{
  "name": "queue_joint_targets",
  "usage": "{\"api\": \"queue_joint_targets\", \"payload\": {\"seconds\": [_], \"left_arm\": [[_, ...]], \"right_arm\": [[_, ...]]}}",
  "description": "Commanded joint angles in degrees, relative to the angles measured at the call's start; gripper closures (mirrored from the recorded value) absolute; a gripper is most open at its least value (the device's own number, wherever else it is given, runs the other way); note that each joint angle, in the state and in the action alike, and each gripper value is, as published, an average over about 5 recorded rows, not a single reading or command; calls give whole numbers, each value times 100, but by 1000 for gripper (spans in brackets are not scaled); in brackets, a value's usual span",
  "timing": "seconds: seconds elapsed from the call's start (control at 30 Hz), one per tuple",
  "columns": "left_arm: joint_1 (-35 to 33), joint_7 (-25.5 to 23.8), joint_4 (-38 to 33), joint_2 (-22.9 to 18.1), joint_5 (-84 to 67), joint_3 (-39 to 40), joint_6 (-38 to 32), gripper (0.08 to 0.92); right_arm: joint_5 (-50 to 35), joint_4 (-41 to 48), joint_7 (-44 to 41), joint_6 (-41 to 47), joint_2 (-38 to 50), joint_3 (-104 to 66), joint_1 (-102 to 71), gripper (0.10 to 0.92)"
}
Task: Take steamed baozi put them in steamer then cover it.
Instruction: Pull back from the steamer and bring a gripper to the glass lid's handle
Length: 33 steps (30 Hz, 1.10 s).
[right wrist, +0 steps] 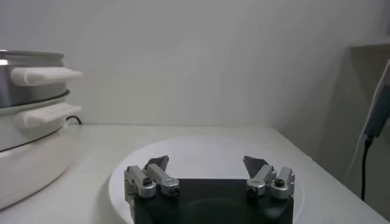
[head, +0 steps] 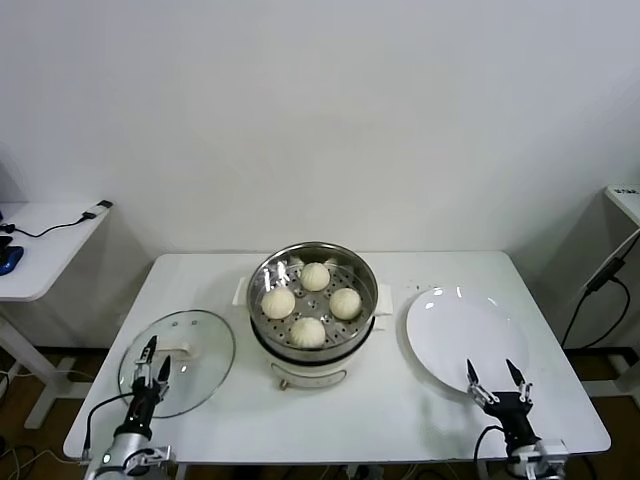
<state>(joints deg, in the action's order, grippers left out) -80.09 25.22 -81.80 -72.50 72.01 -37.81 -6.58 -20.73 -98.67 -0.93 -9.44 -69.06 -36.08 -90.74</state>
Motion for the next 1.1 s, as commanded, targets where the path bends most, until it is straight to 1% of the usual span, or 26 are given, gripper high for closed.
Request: {"api": "queue_joint_targets", "payload": {"seconds": [0.03, 0.13, 0.27, 0.37, 0.47, 0.63, 0.87, 0.97, 1.03, 1.1], "left_arm": [[564, -123, 484, 88, 301, 126, 180, 177], [653, -167, 591, 85, 247, 156, 232, 177], [625, -239, 542, 78, 71, 216, 319, 178], [606, -236, 531, 31, 2, 230, 395, 218], [605, -225, 534, -41, -19, 224, 477, 303], [608, -215, 544, -164, -42, 211, 655, 476], [606, -223, 547, -264, -233, 201, 757, 675], [562, -254, 327, -243, -381, 146, 738, 762], [504, -353, 27, -181, -522, 77, 747, 820], [435, -532, -368, -71, -712, 3, 792, 855]], "right_arm": [[116, -36, 28, -25, -43, -22, -68, 203], [133, -45, 25, -40, -52, -27, -75, 203], [163, 1, 16, -92, -47, -30, -88, 203], [181, 69, 7, -127, -43, -15, -84, 203], [199, 110, 3, -147, -38, 19, -80, 203], [230, 112, 4, -155, -43, 73, -58, 203], [299, 98, 16, -155, -73, 125, -43, 203], [322, 91, 24, -156, -82, 129, -44, 203], [329, 79, 30, -157, -83, 126, -48, 203], [337, 58, 38, -152, -81, 116, -57, 203]]}}
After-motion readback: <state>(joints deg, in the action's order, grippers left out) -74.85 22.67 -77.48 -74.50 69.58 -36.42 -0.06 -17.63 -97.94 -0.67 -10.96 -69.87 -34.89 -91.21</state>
